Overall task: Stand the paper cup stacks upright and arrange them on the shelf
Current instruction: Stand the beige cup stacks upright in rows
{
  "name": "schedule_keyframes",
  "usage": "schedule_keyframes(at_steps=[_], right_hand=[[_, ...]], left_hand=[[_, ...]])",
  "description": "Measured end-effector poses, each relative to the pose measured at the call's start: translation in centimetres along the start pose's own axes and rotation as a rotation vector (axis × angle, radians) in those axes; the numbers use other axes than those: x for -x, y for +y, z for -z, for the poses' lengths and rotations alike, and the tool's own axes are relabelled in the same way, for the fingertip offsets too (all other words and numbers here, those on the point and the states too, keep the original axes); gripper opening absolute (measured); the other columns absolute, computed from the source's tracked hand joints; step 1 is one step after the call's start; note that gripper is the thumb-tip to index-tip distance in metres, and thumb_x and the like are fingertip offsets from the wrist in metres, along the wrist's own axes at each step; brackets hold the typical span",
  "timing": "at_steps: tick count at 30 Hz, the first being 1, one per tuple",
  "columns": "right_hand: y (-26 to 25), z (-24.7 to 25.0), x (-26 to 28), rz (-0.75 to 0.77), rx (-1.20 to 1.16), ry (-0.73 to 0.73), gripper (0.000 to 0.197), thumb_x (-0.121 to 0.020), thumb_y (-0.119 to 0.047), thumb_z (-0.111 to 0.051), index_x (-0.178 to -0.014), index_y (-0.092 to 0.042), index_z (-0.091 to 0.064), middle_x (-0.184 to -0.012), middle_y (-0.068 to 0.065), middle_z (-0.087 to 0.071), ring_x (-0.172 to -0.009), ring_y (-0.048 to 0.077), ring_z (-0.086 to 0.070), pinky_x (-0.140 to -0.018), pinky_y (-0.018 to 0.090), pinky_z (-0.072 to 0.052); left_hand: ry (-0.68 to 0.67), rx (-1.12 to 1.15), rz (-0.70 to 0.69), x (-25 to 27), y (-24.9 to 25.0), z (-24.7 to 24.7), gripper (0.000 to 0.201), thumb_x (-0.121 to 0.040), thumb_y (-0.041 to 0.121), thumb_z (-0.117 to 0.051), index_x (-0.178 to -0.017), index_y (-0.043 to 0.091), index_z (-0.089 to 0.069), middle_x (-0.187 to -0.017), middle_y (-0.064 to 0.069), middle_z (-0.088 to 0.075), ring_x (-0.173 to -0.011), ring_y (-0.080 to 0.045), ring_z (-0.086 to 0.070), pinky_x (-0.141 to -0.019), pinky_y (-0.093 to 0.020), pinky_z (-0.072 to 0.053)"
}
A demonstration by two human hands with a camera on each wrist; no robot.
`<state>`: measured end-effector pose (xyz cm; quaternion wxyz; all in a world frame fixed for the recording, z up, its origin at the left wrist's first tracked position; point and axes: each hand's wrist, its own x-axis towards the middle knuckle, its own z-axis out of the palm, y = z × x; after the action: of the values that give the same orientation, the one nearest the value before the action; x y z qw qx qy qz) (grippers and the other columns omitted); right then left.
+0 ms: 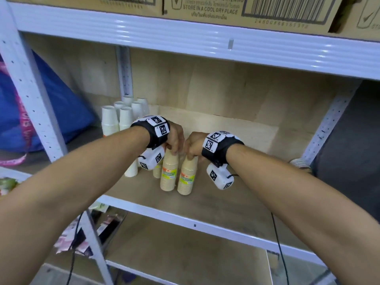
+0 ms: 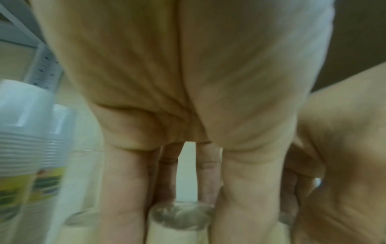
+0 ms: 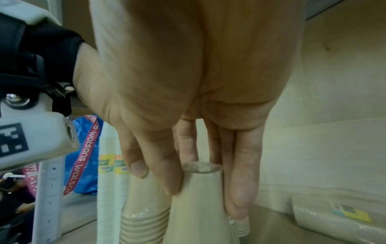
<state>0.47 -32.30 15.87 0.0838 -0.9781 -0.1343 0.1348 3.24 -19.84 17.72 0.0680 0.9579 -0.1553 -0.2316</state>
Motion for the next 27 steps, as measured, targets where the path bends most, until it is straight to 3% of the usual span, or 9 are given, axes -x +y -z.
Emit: schedule_keyframes(at_steps=[2,5,7,10,14,17,20,24,27], right_hand=[[-1.0,-0.2,-0.5,0.024,0.017,0.033,0.027,-0.079,-0.013,-0.071,-0.106,-0.011,-0.071,-0.096,0.003,-0.065,-0.089,0.02,-0.062,-0.077,0.031,-0.054],[-2.5,-0.6,-1.1,0.048,0.048,0.069,0.031,-0.071,-0.018,-0.074,-0.102,-0.013,-0.071,-0.105,0.006,-0.069,-0.092,0.022,-0.065,-0.08,0.033,-0.056],[-3.3,-0.9,-1.4,0.073,0.061,0.075,0.031,-0.072,-0.018,-0.073,-0.102,-0.009,-0.071,-0.111,0.011,-0.069,-0.1,0.028,-0.066,-0.084,0.037,-0.056],[-4.0,-1.4,-2.0,0.093,0.047,0.094,0.029,-0.079,-0.013,-0.071,-0.106,-0.003,-0.071,-0.111,0.015,-0.069,-0.093,0.027,-0.066,-0.079,0.034,-0.055],[-4.5,-1.8,-3.0,0.076,-0.008,0.113,0.028,-0.081,-0.011,-0.071,-0.108,-0.003,-0.07,-0.11,0.015,-0.069,-0.082,0.021,-0.059,-0.07,0.028,-0.047],[-4.5,-2.2,-3.4,0.082,-0.024,0.097,0.03,-0.083,-0.011,-0.068,-0.111,0.001,-0.068,-0.114,0.019,-0.067,-0.098,0.028,-0.066,-0.069,0.027,-0.045],[-4.4,-2.3,-3.4,0.092,-0.026,0.11,0.029,-0.084,-0.013,-0.068,-0.11,-0.001,-0.068,-0.112,0.017,-0.068,-0.1,0.027,-0.066,-0.076,0.033,-0.052],[-4.0,-2.3,-4.0,0.085,-0.066,0.139,0.026,-0.081,-0.013,-0.071,-0.105,-0.005,-0.07,-0.109,0.014,-0.069,-0.099,0.028,-0.067,-0.083,0.035,-0.055],[-3.7,-2.0,-4.3,0.09,-0.082,0.139,0.024,-0.081,-0.014,-0.071,-0.103,-0.003,-0.071,-0.107,0.016,-0.069,-0.097,0.028,-0.068,-0.082,0.036,-0.055]], left_hand=[[0.002,0.021,0.01,0.8,-1.5,-0.1,0.027,-0.082,-0.008,-0.068,-0.108,0.0,-0.066,-0.059,0.003,-0.061,-0.05,-0.008,-0.056,-0.044,-0.013,-0.048],[0.052,0.018,0.035,1.7,-3.4,-0.6,0.026,-0.081,-0.007,-0.069,-0.103,0.006,-0.062,-0.069,-0.002,-0.054,-0.055,-0.011,-0.048,-0.039,-0.01,-0.042],[0.121,0.008,0.066,2.0,-4.4,-0.8,0.029,-0.081,-0.003,-0.071,-0.108,0.005,-0.067,-0.079,-0.003,-0.059,-0.066,-0.013,-0.055,-0.053,-0.011,-0.048],[0.19,-0.025,0.119,2.2,-5.4,-1.2,0.037,-0.078,0.006,-0.076,-0.115,0.008,-0.07,-0.1,-0.003,-0.065,-0.092,-0.021,-0.061,-0.081,-0.033,-0.054],[0.251,-0.036,0.111,1.7,-6.5,-1.8,0.036,-0.076,0.008,-0.077,-0.112,0.011,-0.071,-0.111,-0.005,-0.068,-0.104,-0.024,-0.063,-0.091,-0.037,-0.054],[0.242,-0.009,0.09,1.4,-7.1,-2.2,0.033,-0.075,0.009,-0.077,-0.106,0.019,-0.072,-0.11,-0.003,-0.069,-0.1,-0.022,-0.063,-0.09,-0.038,-0.055],[0.232,0.025,0.075,1.0,-7.4,-2.5,0.027,-0.074,0.009,-0.077,-0.095,0.026,-0.071,-0.107,-0.002,-0.069,-0.097,-0.021,-0.064,-0.087,-0.037,-0.057],[0.241,0.038,0.079,0.7,-7.6,-2.0,0.029,-0.075,0.011,-0.078,-0.099,0.024,-0.07,-0.103,0.0,-0.067,-0.096,-0.02,-0.063,-0.084,-0.033,-0.056],[0.234,0.065,0.095,0.5,-7.7,-1.4,0.03,-0.073,0.008,-0.078,-0.099,0.018,-0.069,-0.093,-0.004,-0.068,-0.082,-0.02,-0.065,-0.075,-0.032,-0.055]])
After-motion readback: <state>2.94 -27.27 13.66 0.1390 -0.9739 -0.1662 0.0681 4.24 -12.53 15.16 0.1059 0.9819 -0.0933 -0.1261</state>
